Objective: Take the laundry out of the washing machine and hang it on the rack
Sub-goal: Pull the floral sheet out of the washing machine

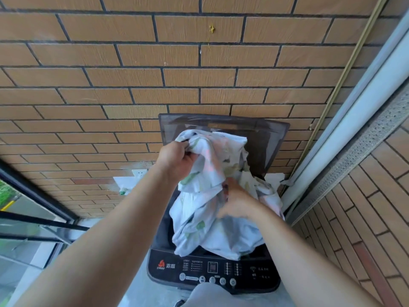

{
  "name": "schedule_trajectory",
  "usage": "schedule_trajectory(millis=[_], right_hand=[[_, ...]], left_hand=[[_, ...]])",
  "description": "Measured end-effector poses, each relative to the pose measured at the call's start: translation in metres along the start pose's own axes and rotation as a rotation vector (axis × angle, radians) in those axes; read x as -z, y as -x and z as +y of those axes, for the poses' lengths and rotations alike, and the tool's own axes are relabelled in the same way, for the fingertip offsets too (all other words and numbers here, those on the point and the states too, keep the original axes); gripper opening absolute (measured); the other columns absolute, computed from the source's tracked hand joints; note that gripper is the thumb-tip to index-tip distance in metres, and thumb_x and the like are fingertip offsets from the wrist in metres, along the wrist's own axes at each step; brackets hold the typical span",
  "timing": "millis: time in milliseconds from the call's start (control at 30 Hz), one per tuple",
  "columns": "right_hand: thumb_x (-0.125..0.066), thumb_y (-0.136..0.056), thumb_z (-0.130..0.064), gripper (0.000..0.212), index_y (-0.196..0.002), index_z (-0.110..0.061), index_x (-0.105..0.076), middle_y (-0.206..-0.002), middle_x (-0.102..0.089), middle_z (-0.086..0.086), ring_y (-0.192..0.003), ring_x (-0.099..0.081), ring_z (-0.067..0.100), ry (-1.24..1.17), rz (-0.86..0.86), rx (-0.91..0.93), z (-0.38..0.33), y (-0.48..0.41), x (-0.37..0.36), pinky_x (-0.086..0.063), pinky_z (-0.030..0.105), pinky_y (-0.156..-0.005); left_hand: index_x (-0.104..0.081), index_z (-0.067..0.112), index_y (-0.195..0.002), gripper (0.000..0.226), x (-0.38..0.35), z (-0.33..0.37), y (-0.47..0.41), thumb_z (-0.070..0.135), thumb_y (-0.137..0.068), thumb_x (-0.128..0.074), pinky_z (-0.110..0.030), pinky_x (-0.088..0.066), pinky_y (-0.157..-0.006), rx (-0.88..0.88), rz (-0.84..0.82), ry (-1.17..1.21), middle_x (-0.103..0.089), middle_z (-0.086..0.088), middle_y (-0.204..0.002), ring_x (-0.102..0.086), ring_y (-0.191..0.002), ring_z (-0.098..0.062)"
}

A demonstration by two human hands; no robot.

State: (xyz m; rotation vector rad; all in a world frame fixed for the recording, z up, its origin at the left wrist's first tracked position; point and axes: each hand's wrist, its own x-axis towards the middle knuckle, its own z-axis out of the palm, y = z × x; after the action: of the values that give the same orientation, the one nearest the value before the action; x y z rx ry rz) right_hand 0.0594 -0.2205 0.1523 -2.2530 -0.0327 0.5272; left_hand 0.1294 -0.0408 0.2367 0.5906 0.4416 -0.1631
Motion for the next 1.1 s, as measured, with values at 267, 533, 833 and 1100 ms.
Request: schedule_trajectory(millis=[267,533,833,1100], right_hand=[[-0.051,-0.101,-0.033,0.019,-0.102,-0.018,-0.061,-0.095,-0.066,-0.003,-0.098,-0.064,0.023,-0.281,0.363,0.034,-0.019,-0.009,-0.013,-0.043,0.028,-0.074],[-0.033,-0.106,-0.046,0.047,-0.068,-0.022,-0.043,-0.059,-0.048,-0.004,-0.052,-0.047,0.009,-0.037,0.539,0.207,-0.057,-0.009,0.045,-0.028,0.032,-0.05],[-0.041,-0.104,-0.042,0.047,-0.067,-0.014,-0.046,-0.058,-0.049,0.0,-0.053,-0.048,0.014,0.15,0.564,0.162,-0.034,0.001,0.05,-0.029,0.031,-0.047],[-0.068,-0.086,-0.043,0.033,-0.069,-0.018,-0.055,-0.06,-0.055,-0.01,-0.057,-0.051,0.003,0.008,0.34,0.093,-0.008,0.005,0.032,-0.031,0.014,-0.045]], left_hand=[[-0.048,-0.002,-0.125,0.03,0.002,0.002,0.008,-0.008,-0.095,-0.046,-0.03,-0.06,-0.072,-0.017,-0.139,-0.289,-0.058,-0.019,-0.114,-0.066,-0.091,-0.024],[-0.044,0.03,-0.142,0.088,0.063,-0.035,0.019,0.021,-0.068,-0.09,-0.016,-0.049,-0.077,-0.062,-0.273,-1.481,-0.056,0.012,-0.132,-0.057,-0.112,-0.009],[-0.065,0.002,-0.111,0.026,0.041,-0.013,0.016,0.022,-0.103,-0.049,-0.043,-0.062,-0.072,-0.126,-0.068,-0.775,-0.075,-0.017,-0.1,-0.074,-0.084,-0.032],[-0.068,0.013,-0.098,0.036,-0.005,0.015,0.031,0.0,-0.09,-0.036,-0.03,-0.059,-0.07,-0.389,-0.147,-0.775,-0.077,-0.008,-0.091,-0.075,-0.085,-0.024]])
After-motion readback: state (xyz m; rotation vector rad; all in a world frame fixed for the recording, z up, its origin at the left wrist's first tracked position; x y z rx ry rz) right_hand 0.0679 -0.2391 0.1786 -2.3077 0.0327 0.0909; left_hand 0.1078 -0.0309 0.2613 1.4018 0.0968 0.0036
